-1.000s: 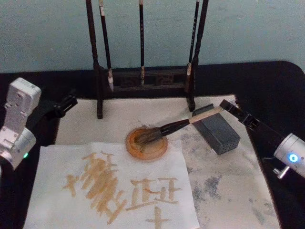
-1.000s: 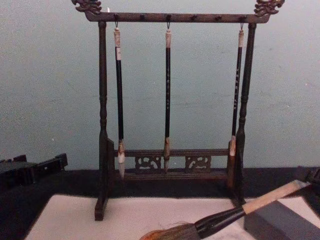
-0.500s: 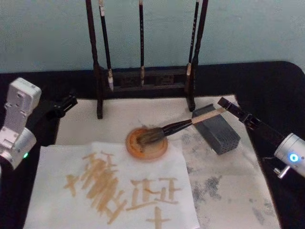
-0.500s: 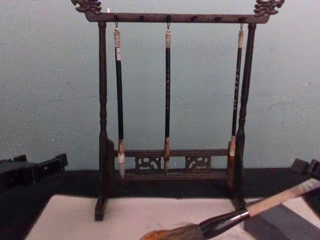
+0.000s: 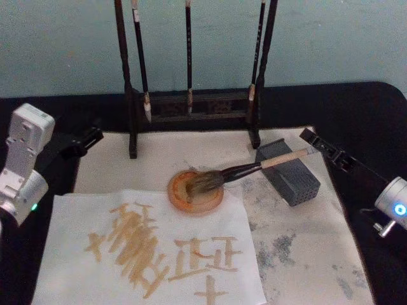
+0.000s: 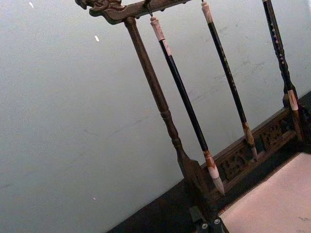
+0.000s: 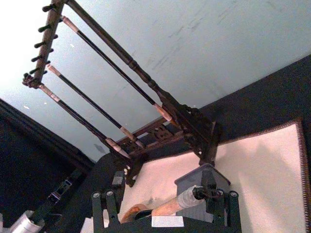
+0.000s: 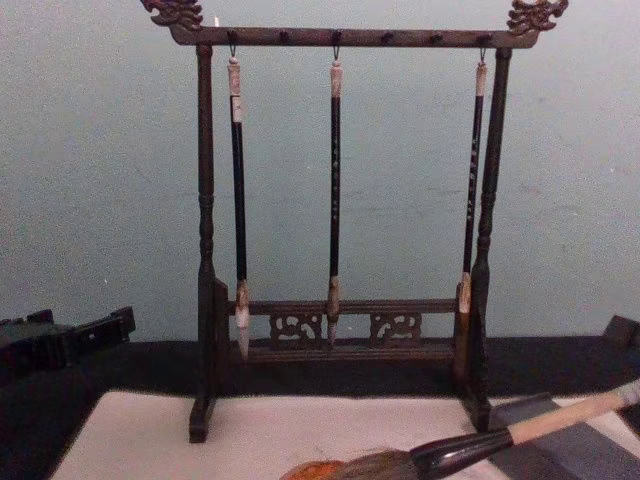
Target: Pick up the brush from the inkstone, write on the paper, then place the brush back to its original position.
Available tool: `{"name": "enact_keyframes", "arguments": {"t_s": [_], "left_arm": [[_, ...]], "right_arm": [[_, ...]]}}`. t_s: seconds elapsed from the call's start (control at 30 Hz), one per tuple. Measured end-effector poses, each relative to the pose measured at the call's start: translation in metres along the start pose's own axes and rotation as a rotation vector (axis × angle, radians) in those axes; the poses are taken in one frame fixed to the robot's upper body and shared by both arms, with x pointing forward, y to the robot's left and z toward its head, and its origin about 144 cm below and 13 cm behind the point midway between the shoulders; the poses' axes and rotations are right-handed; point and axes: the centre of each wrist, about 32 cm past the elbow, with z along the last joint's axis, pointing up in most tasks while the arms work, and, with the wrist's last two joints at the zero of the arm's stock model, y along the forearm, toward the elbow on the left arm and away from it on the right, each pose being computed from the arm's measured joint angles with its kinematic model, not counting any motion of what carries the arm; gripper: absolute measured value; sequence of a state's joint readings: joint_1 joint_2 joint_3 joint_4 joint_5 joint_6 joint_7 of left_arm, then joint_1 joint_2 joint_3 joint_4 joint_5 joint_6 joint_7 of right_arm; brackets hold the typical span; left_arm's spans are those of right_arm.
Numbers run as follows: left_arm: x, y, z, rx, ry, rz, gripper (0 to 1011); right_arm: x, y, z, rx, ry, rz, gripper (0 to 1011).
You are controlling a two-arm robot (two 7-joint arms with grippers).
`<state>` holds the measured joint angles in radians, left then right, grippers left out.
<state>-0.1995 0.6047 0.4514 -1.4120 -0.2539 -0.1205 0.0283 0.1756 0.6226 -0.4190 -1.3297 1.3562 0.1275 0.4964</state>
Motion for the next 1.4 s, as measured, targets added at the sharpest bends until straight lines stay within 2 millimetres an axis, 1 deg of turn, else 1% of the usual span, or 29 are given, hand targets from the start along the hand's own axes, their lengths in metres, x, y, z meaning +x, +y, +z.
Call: {"name": "enact_keyframes", "arguments": {"t_s": [0.73, 1.03, 1.23, 1.37, 1.4], "left_arm": [[0.0, 0.0, 0.0, 0.0, 0.0, 0.0, 1002], [0.0, 0.0, 0.0, 0.0, 0.0, 0.0, 1002], [0.0, 0.0, 0.0, 0.0, 0.0, 0.0, 1002], [0.0, 0.0, 0.0, 0.0, 0.0, 0.0, 1002], [0.0, 0.0, 0.0, 0.0, 0.0, 0.0, 1002]], "right_arm": [[0.012, -0.012, 0.005, 0.017, -0.022, -0.066, 1008], [0.015, -0.018, 0.01, 0.034, -0.045, -0.093, 1008], [0.011, -0.024, 0.017, 0.053, -0.089, -0.103, 1006], [0.004, -0.028, 0.021, 0.064, -0.144, -0.12, 1008], [-0.001, -0.03, 0.024, 0.07, -0.181, -0.131, 1008]]}}
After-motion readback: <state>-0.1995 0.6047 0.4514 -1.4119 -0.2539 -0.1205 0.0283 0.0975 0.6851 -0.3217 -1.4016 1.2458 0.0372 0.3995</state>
